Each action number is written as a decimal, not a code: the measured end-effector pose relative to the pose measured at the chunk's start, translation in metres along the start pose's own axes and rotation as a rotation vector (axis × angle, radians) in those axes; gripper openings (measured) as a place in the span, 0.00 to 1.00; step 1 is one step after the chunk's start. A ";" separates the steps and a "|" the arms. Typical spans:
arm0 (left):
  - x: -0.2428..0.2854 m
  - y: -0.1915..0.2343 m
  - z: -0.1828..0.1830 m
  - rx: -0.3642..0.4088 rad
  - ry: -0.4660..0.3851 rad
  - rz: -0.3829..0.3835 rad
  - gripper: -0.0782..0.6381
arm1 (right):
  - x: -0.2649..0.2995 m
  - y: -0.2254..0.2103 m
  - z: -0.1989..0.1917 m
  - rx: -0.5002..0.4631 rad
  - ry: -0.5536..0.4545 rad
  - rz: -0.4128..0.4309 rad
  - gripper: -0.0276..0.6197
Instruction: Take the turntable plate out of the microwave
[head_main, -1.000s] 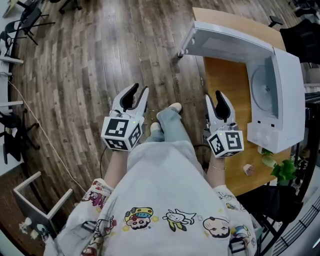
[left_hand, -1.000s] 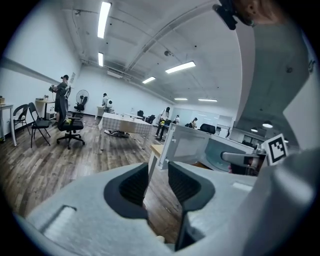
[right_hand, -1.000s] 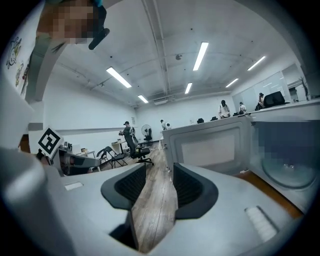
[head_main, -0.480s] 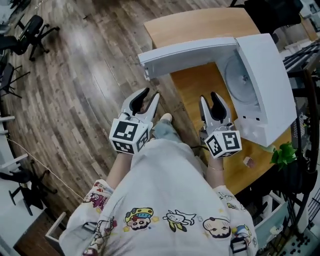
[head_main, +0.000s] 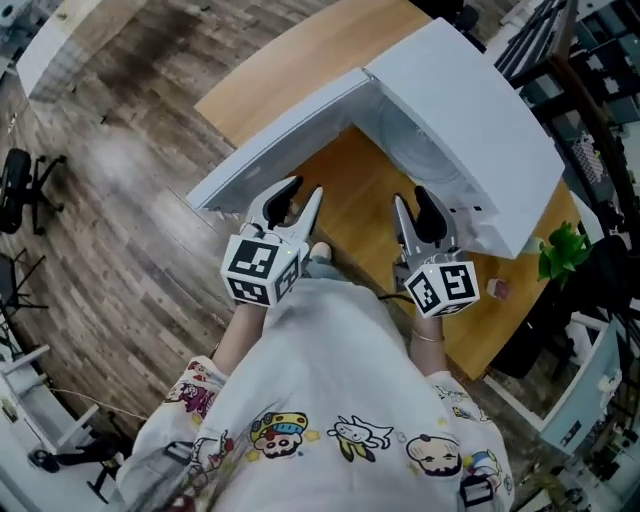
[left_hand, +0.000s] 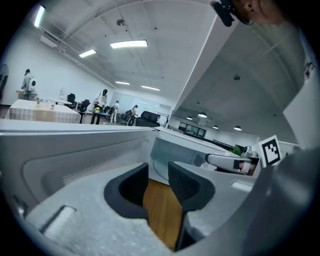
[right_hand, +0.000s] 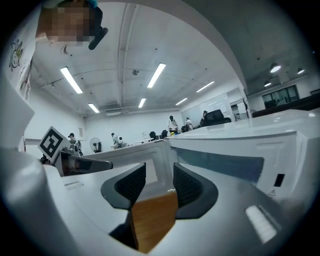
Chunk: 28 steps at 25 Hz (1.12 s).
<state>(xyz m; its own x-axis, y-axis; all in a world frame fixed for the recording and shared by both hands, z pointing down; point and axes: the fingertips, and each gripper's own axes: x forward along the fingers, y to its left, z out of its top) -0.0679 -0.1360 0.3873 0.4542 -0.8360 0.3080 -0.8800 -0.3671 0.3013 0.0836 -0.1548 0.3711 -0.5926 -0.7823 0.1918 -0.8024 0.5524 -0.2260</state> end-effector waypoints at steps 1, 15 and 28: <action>0.008 -0.003 0.002 0.010 0.007 -0.025 0.27 | -0.006 -0.007 0.002 0.004 -0.008 -0.032 0.30; 0.073 -0.051 0.014 0.118 0.125 -0.364 0.27 | -0.068 -0.049 0.007 0.083 -0.093 -0.424 0.30; 0.098 -0.075 0.007 0.150 0.210 -0.552 0.27 | -0.096 -0.052 -0.003 0.192 -0.160 -0.624 0.29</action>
<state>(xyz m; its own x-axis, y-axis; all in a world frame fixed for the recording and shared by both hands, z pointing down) 0.0418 -0.1933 0.3890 0.8529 -0.4132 0.3189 -0.5102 -0.7893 0.3417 0.1820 -0.1078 0.3673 0.0078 -0.9795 0.2013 -0.9554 -0.0667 -0.2877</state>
